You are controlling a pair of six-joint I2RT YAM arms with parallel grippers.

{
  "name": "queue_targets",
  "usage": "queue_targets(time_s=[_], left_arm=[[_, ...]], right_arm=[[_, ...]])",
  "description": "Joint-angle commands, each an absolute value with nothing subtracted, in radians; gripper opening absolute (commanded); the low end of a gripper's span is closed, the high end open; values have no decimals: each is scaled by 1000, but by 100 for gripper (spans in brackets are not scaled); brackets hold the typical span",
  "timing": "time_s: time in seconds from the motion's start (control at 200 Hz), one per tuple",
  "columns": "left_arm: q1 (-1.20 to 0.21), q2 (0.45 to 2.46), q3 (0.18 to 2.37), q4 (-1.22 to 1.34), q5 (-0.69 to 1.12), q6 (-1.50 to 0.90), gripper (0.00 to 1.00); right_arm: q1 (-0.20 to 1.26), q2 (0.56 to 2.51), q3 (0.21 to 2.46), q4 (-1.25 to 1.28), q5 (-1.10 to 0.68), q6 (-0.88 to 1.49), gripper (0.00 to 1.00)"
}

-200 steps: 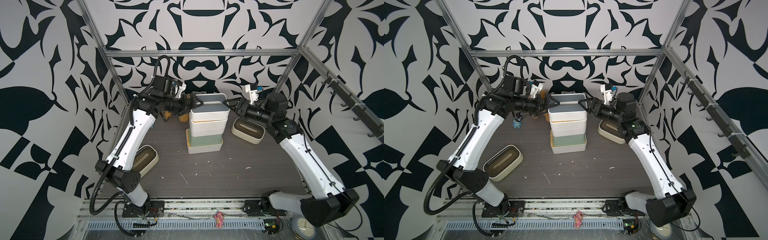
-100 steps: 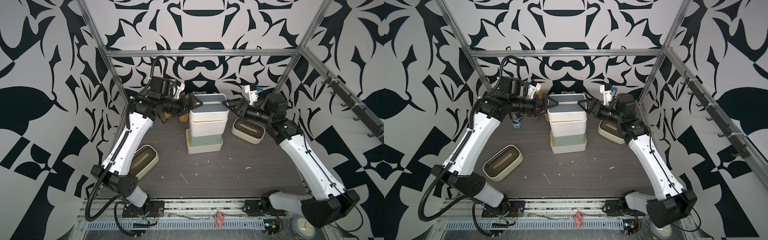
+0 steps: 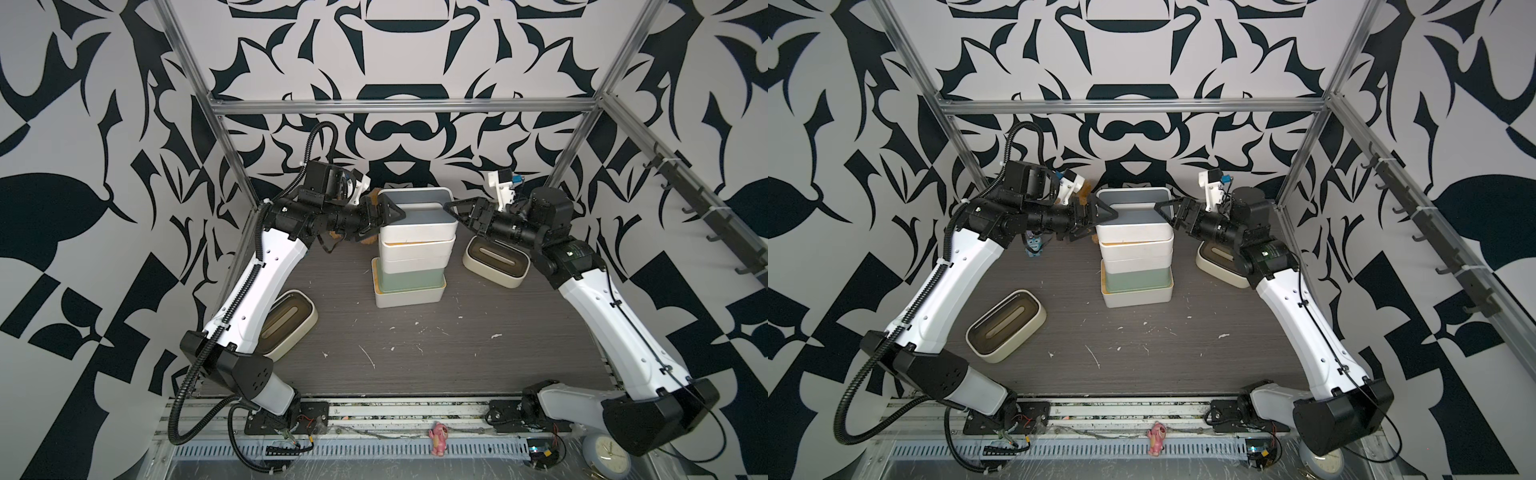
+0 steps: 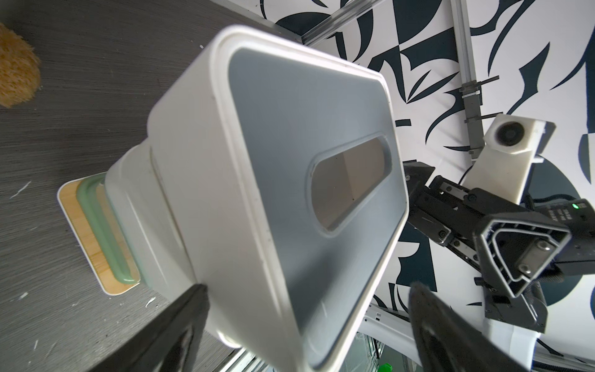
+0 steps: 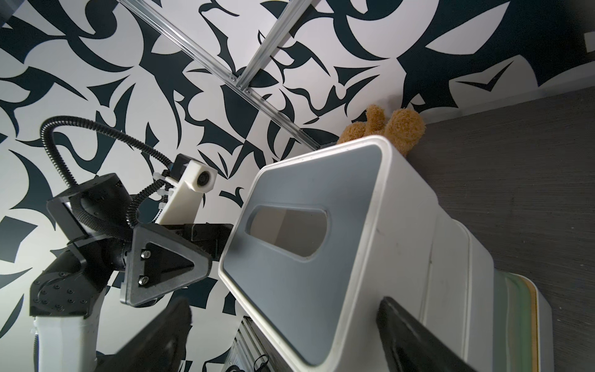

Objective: Stack the tissue boxes
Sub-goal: Place the tissue box at the tissue box.

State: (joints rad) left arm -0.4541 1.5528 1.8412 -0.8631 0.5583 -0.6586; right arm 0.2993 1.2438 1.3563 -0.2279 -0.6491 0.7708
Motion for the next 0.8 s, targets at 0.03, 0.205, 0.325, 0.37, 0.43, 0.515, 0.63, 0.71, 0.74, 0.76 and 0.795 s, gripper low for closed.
queue_targets(time_s=[0.03, 0.205, 0.325, 0.37, 0.43, 0.515, 0.63, 0.71, 0.74, 0.76, 0.795], left_arm=[[-465, 1513, 1836, -845, 579, -666, 99], [-467, 1508, 1833, -844, 583, -666, 99], [-469, 1509, 1836, -845, 585, -666, 99], [-469, 1509, 1836, -844, 585, -666, 99], [-470, 1509, 1833, -844, 584, -666, 99], [-471, 1509, 1829, -843, 583, -666, 99], [-471, 1507, 1821, -840, 582, -667, 99], [-471, 1506, 1819, -841, 583, -666, 99], [-472, 1505, 1819, -841, 581, -665, 99], [-471, 1504, 1819, -841, 580, -665, 99], [-472, 1503, 1819, -841, 579, -665, 99]], right_arm=[[310, 1246, 1402, -215, -649, 747, 94], [310, 1237, 1396, -219, -643, 744, 94], [310, 1233, 1395, -224, -637, 742, 94], [310, 1233, 1395, -225, -637, 741, 94], [310, 1233, 1396, -228, -637, 742, 94], [310, 1233, 1394, -229, -638, 741, 94], [310, 1223, 1386, -221, -648, 746, 94], [310, 1218, 1381, -216, -655, 749, 94], [310, 1216, 1378, -215, -654, 749, 94], [309, 1216, 1377, -214, -653, 750, 94], [310, 1218, 1376, -214, -652, 752, 94]])
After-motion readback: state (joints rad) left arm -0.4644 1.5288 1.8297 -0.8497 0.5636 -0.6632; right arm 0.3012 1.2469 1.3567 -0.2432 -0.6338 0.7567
